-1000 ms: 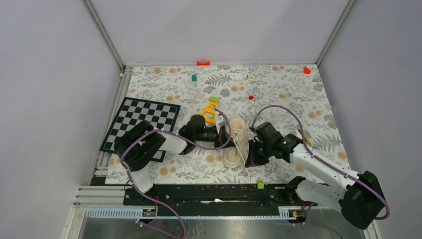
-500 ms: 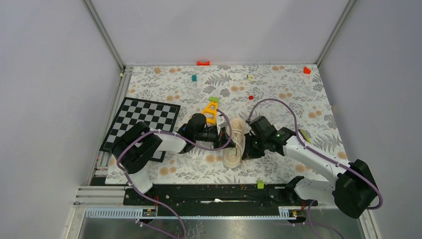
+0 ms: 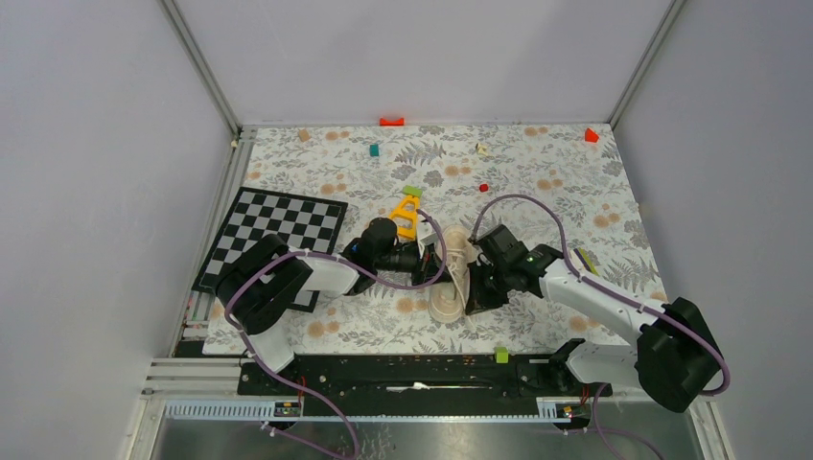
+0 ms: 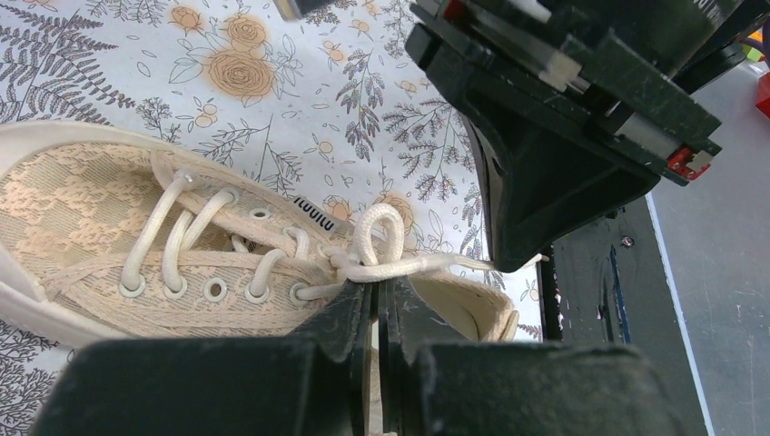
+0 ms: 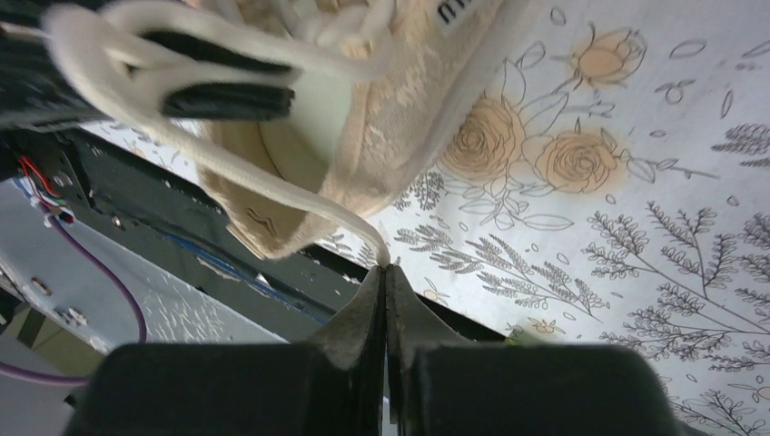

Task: Tie the shoes
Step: Wrap the shoelace around the shoelace.

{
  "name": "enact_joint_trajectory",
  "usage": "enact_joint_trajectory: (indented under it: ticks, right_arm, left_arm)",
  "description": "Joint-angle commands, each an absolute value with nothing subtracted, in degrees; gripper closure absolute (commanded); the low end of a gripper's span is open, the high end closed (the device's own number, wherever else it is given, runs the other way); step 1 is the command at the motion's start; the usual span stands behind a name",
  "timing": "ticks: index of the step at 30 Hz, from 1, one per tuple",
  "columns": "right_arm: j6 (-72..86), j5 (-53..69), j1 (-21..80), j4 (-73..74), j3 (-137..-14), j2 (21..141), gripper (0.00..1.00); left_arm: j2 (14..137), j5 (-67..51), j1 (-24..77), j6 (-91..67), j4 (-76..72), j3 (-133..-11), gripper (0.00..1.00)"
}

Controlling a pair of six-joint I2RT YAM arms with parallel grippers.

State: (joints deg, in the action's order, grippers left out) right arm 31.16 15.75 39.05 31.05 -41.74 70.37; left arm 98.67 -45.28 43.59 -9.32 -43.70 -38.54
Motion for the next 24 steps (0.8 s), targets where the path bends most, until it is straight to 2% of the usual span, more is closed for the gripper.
enact_joint_trajectory:
  ticks: [1, 11, 12, 14, 16, 19, 24]
  right_arm:
    - [29.16, 19.41, 39.62, 33.1, -39.61, 68.51, 1.0]
    - [29.02, 14.65, 39.55, 33.99, -40.89, 70.23, 1.0]
    - [29.16, 14.0, 39.53, 34.26, -41.47, 70.44, 0.94]
    - [29.12, 12.68, 39.6, 35.15, -42.74, 70.03, 0.74]
    - [28.63, 10.9, 39.49, 35.87, -43.99, 68.78, 0.63]
    - [26.84, 7.9, 39.53, 36.29, -45.88, 66.38, 0.57]
    - [25.25, 2.56, 38.9, 32.94, -46.57, 62.07, 0.59]
  left_arm:
    - [97.12, -45.69, 43.34, -8.7, -46.52, -40.82, 1.0]
    - [96.22, -48.4, 43.2, -8.54, -45.38, -40.71, 1.0]
    - [95.81, -48.86, 43.13, -7.97, -44.11, -40.84, 1.0]
    - [95.19, -50.25, 43.07, -5.59, -40.59, -41.66, 1.0]
    - [94.95, -51.32, 43.02, -3.59, -36.55, -42.78, 1.0]
    - [95.31, -52.7, 42.94, -0.58, -31.02, -45.04, 1.0]
    - [96.35, -54.3, 42.67, 5.43, -20.63, -50.47, 1.0]
